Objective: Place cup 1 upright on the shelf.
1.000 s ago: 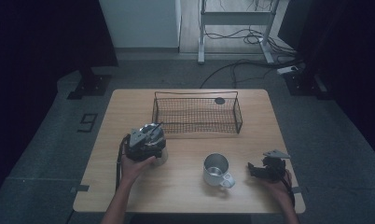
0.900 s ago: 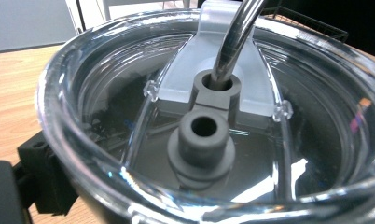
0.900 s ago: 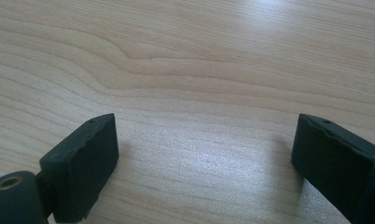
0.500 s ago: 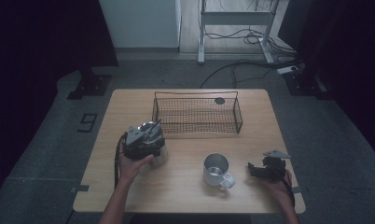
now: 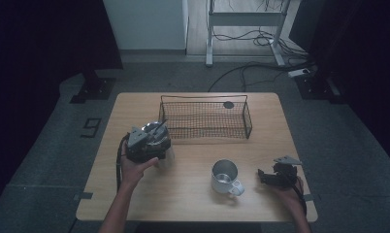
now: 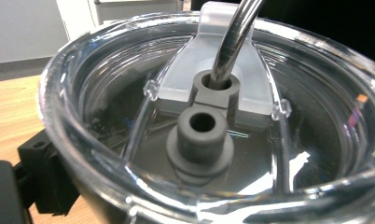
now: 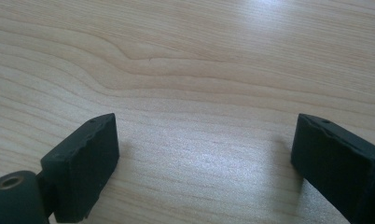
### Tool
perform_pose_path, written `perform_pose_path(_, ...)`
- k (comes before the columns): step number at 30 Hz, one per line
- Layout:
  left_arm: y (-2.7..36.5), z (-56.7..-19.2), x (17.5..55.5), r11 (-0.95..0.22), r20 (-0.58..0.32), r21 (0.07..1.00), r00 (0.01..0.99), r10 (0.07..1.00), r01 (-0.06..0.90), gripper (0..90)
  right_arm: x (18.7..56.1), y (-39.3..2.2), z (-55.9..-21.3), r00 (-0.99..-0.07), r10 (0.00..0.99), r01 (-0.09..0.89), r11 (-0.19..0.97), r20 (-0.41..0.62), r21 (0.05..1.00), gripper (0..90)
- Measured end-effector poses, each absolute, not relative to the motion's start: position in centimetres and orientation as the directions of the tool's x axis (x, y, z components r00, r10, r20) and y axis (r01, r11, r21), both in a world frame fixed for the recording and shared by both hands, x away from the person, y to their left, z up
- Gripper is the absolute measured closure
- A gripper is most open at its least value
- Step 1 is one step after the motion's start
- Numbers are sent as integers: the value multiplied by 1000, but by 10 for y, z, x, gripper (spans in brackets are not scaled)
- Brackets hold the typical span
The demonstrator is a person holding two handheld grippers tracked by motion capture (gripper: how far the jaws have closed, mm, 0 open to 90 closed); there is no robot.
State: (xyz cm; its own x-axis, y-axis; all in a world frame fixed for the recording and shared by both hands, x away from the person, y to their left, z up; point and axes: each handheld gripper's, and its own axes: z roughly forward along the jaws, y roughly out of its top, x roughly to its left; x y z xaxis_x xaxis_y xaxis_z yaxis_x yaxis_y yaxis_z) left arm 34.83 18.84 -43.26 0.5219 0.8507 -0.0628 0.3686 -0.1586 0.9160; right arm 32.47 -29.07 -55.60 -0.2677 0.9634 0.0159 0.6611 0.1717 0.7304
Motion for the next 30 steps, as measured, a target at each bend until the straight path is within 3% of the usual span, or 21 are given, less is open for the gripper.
perform_pose_path(30,178,-408,357,-154,-62,925,535,843,349,39,325,-291,-556,-255,967,661,163,15,733,84)
